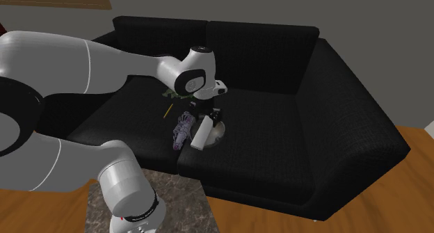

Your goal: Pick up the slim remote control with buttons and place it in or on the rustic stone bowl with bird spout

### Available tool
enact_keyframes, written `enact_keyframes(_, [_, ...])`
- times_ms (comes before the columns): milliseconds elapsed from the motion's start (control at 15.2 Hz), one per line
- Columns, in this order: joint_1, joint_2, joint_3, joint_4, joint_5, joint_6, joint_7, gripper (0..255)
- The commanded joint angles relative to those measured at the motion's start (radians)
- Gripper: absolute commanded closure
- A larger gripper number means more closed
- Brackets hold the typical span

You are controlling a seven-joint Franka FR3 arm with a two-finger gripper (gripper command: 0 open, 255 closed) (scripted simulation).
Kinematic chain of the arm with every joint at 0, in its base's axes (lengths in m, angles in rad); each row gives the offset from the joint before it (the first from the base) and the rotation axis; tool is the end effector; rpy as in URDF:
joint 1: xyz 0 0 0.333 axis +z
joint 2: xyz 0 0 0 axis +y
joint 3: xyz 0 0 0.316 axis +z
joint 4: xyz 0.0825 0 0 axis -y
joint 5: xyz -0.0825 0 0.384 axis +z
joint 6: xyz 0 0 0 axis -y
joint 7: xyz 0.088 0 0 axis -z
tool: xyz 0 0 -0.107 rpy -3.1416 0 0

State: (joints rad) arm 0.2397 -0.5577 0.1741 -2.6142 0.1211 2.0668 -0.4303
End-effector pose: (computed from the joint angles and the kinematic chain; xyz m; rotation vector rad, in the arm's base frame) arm 0.3375 0.1543 0.4292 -2.9033 -1.1612 -0.0100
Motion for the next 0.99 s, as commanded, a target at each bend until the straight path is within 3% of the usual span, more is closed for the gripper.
enact_keyframes(0, [0.0,0.0,0.0,0.0,0.0,0.0,0.0,0])
enact_keyframes(198, [0.0,0.0,0.0,0.0,0.0,0.0,0.0,0])
enact_keyframes(462, [-0.003,-0.039,-0.013,0.102,-0.009,-0.14,0.001,0])
enact_keyframes(924, [-0.003,-0.039,-0.013,0.102,-0.009,-0.14,0.001,0])
